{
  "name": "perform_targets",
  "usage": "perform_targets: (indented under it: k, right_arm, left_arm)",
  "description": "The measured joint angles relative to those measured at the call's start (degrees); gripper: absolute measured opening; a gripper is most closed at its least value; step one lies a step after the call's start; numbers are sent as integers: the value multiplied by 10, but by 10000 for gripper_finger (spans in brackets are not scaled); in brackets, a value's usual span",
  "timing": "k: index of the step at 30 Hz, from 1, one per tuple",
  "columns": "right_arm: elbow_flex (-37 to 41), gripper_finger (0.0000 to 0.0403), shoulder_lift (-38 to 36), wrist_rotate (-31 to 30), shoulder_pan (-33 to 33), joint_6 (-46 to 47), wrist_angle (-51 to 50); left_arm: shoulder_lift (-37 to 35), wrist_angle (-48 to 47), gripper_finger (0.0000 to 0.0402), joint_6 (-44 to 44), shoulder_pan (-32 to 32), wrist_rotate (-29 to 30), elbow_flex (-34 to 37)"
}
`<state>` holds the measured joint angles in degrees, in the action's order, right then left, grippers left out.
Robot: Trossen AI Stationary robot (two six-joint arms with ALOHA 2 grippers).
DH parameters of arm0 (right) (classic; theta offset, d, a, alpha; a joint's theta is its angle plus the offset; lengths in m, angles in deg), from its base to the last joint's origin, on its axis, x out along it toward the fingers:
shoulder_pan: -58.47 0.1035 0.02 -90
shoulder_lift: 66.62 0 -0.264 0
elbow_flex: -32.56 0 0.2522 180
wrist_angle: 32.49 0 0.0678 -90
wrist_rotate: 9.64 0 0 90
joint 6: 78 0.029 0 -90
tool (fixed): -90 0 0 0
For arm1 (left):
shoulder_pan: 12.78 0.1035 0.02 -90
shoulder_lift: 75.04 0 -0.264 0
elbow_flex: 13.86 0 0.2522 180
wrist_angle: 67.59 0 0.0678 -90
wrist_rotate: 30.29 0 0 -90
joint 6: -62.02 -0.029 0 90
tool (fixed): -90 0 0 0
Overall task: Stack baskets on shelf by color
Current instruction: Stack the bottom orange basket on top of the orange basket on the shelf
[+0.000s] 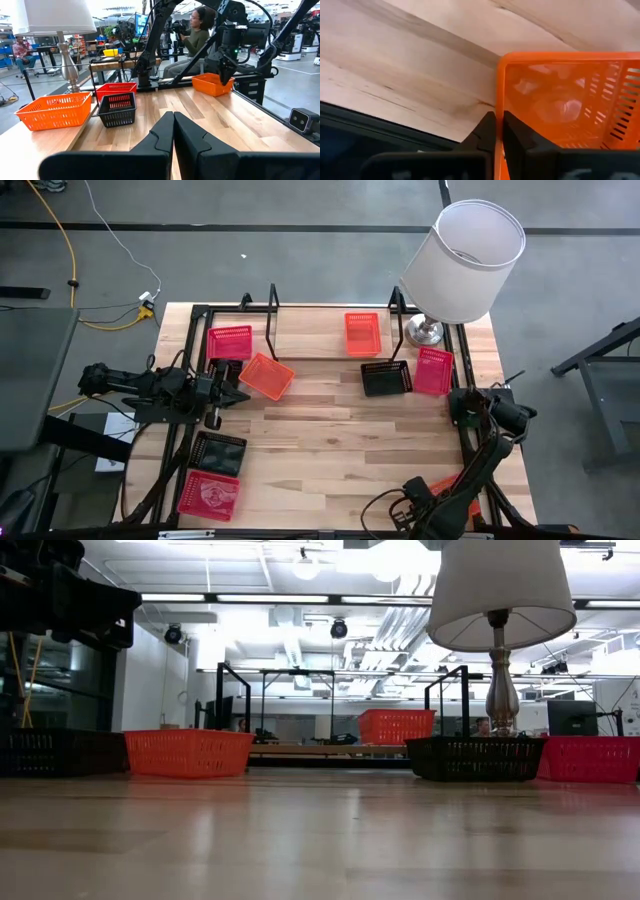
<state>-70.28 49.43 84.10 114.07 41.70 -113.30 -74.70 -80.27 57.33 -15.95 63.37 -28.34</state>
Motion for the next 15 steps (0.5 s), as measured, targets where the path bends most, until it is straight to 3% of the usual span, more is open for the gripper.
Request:
perform_targets:
  k: [4, 8, 15]
  right_arm:
    - [-23, 3, 0, -26, -19, -76, -1]
    - [-79, 2, 0, -81, -48, -237, 0]
    - [-179, 1, -1, -173, -106, -727, 48]
  left_arm:
    - [0, 0, 3, 0, 0, 0, 0]
    - [0, 0, 3, 0, 0, 0, 0]
    - [0, 0, 3, 0, 0, 0, 0]
